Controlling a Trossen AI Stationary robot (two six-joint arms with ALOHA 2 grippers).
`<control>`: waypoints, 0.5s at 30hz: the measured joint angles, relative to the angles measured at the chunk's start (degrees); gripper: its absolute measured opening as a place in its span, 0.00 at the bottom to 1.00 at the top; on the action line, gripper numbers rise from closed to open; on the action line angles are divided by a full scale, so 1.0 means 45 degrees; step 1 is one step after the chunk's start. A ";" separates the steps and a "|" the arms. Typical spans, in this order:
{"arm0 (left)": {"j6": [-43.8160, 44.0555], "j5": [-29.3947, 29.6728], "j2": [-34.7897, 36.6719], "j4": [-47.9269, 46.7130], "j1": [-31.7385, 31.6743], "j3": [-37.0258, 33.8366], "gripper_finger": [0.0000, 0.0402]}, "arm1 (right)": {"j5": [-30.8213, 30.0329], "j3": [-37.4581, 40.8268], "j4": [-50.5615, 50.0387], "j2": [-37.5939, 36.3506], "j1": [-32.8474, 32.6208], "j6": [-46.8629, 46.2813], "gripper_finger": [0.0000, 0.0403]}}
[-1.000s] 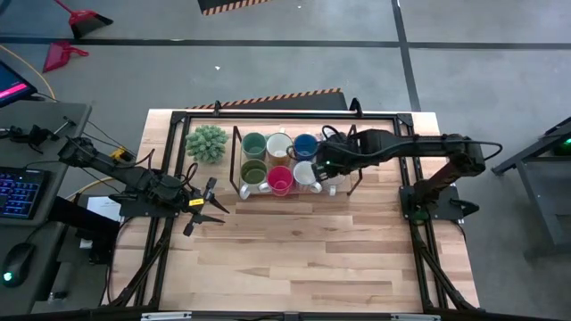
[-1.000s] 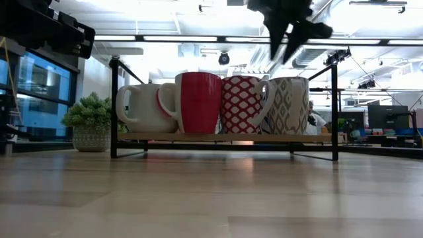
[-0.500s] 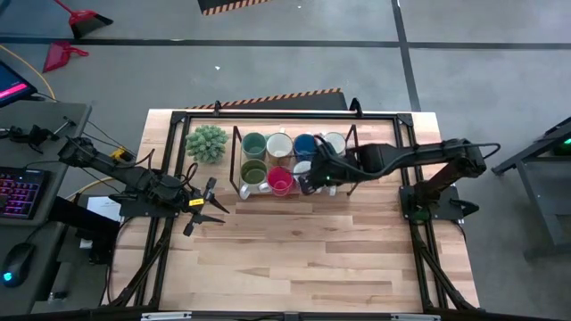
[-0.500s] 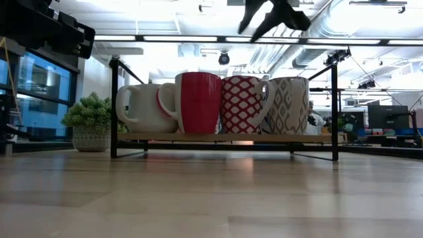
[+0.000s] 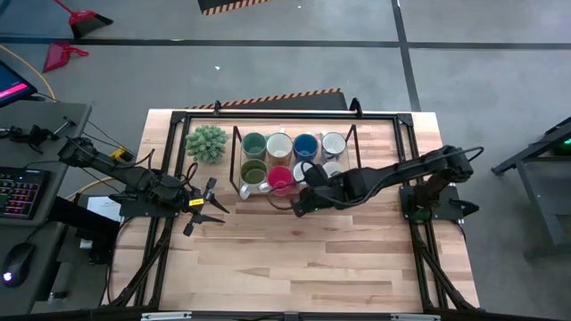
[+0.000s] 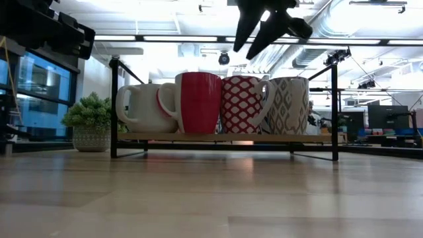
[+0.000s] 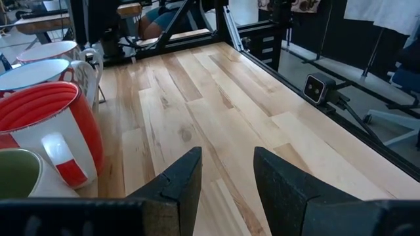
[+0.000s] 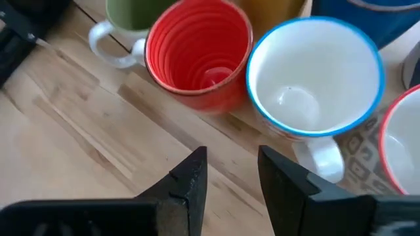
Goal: Place coffee mugs
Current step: Adjust the mugs on the shelf
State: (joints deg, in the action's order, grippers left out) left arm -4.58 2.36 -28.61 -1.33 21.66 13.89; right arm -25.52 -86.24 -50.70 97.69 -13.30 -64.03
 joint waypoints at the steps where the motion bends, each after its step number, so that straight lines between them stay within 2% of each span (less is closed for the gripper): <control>1: 0.0002 0.0001 -0.0002 -0.0002 0.0000 0.0000 0.32 | 0.0006 0.0000 -0.0039 0.0081 -0.0052 -0.0007 0.28; 8: 0.0001 0.0002 0.0001 -0.0008 0.0001 0.0000 0.32 | -0.0020 0.0005 -0.0268 0.0072 -0.0415 -0.0140 0.25; 15: 0.0000 0.0002 0.0003 -0.0007 0.0002 0.0000 0.32 | -0.0321 0.0005 -0.1671 0.0038 -0.0387 -0.1266 0.12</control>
State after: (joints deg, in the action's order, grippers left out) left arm -4.58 2.37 -28.60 -1.37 21.67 13.89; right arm -26.96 -86.21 -58.23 97.86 -15.04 -69.73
